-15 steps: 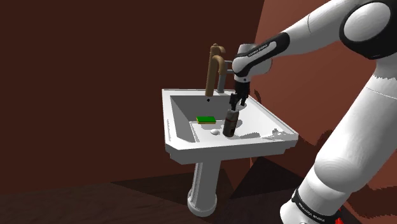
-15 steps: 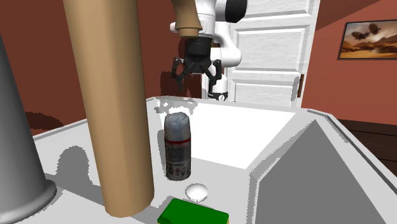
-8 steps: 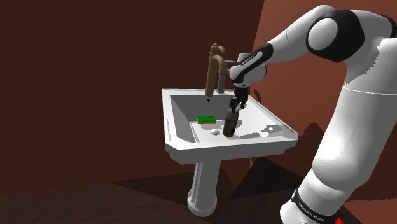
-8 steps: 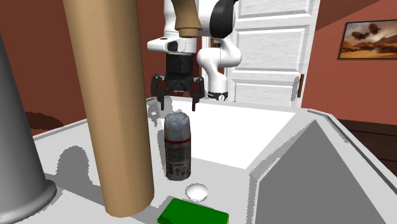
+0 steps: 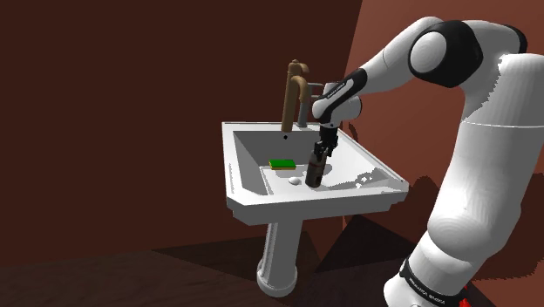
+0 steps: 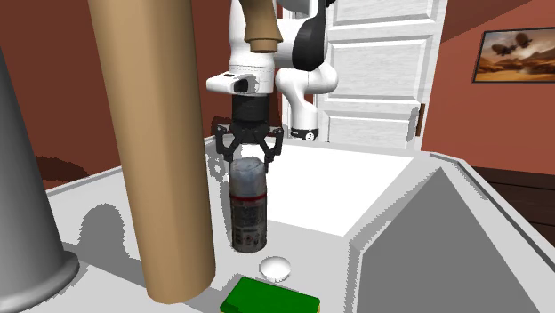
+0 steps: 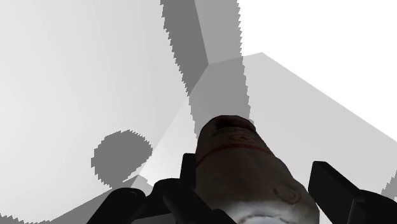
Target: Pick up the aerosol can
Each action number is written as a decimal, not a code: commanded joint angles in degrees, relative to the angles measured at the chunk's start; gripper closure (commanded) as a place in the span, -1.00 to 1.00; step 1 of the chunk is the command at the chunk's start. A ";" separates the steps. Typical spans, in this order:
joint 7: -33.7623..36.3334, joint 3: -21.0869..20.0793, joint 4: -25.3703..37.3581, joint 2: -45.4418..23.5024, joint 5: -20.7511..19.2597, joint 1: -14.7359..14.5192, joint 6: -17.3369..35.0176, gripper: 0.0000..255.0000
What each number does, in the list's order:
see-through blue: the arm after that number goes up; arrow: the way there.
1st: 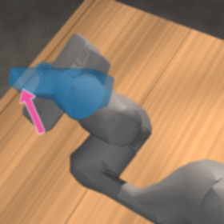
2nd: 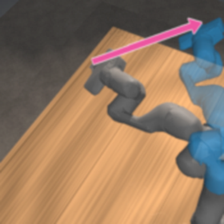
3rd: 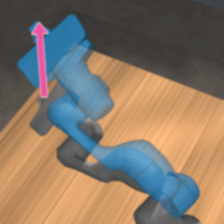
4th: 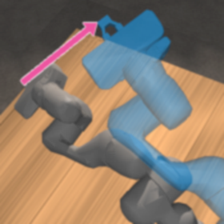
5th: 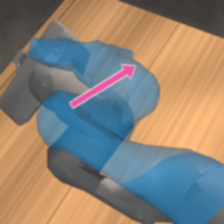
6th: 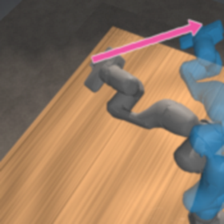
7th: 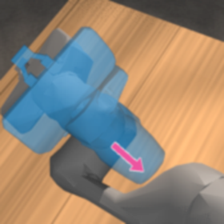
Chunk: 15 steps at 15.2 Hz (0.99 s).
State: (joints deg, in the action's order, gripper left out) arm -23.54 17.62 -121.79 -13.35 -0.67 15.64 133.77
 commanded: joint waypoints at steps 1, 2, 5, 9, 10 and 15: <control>0.00 -0.02 -0.07 -0.11 0.03 0.00 0.16 1.00; 0.01 -0.01 -0.08 -0.09 0.02 0.00 0.15 1.00; 0.03 -0.02 -0.06 -0.07 0.02 -0.01 0.12 1.00; -0.01 -0.01 -0.07 -0.08 0.02 0.01 0.14 1.00; 0.08 0.06 0.11 0.44 -0.16 -0.05 -0.55 1.00; 0.46 0.30 1.27 2.86 -1.00 -0.31 -4.03 1.00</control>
State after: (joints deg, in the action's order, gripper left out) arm -23.05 17.88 -120.92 -10.76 -1.59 15.32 130.40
